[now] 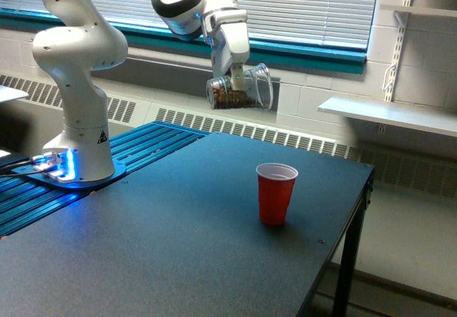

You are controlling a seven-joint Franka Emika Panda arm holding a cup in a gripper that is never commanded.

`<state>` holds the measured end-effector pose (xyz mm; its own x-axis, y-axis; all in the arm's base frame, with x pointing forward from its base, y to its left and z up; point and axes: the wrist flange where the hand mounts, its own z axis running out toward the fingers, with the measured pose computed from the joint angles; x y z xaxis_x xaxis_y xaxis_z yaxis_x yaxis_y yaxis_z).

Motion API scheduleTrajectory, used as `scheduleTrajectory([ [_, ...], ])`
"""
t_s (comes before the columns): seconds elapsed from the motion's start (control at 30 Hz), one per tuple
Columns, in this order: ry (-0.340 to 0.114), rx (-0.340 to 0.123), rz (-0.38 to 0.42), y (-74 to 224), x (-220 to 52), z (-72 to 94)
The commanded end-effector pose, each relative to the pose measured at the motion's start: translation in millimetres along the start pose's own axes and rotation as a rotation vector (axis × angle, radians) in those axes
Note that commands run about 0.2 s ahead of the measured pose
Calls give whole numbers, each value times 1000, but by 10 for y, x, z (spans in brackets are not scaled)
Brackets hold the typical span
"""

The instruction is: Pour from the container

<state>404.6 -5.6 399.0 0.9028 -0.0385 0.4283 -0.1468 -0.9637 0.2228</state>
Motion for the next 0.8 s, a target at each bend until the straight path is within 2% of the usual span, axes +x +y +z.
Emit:
scheduleTrajectory([
  [0.03,-11,-23,57,-97,31,18],
  [0.8,-51,-103,19,-358,173,111],
])
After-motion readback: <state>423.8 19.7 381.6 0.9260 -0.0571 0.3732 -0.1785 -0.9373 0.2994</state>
